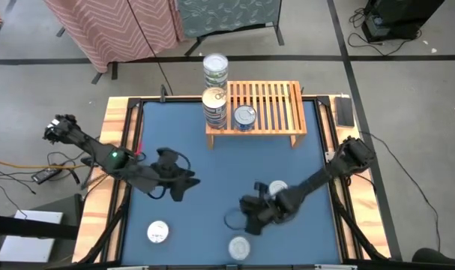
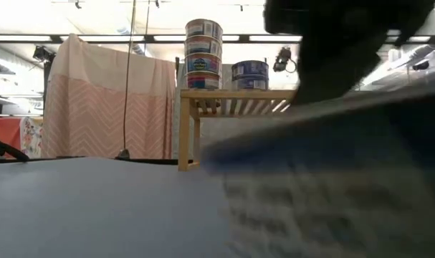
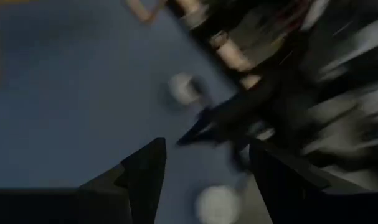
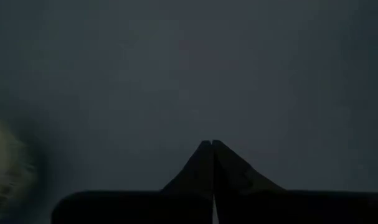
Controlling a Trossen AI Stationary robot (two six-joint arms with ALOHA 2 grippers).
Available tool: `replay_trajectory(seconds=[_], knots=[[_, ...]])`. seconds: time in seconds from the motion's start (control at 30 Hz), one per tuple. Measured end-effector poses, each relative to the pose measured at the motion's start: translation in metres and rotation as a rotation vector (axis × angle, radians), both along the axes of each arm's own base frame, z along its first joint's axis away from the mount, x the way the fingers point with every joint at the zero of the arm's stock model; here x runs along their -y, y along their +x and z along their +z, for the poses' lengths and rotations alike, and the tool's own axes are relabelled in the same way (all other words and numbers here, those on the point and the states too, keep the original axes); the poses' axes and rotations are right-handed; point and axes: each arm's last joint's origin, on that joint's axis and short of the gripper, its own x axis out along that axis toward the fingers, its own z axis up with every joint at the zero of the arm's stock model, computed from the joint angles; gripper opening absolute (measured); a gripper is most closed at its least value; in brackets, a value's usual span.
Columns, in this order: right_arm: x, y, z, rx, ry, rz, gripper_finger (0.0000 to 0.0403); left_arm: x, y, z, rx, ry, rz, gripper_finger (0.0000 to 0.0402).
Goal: Stack canned seafood by type on shelf
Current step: Stack the dark blue tuna can on top of the dark blue tuna can on the shelf
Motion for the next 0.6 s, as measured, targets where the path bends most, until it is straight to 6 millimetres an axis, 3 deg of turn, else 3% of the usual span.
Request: replay_trajectory(seconds=[0.1,0.3,0.43,0.6], knots=[[0.007,0.004,0.014,0.049,0.024,0.012,0.0,-0.002,-0.004,-0.014,-0.145,0.084,-0.004,0.0236],[-0.034,-0.019,0.057,0.164,0.238,0.304,0.0,-0.008,-0.024,-0.016,-0.249,0.147,-0.036,0.0236],[-0.057,-0.031,0.048,0.138,0.273,0.351,0.0,-0.006,-0.028,-0.014,-0.231,0.128,-0.038,0.0236],[-0.057,-0.017,0.024,0.123,0.27,0.299,0.0,-0.005,-0.026,-0.019,-0.261,0.148,-0.024,0.0236]])
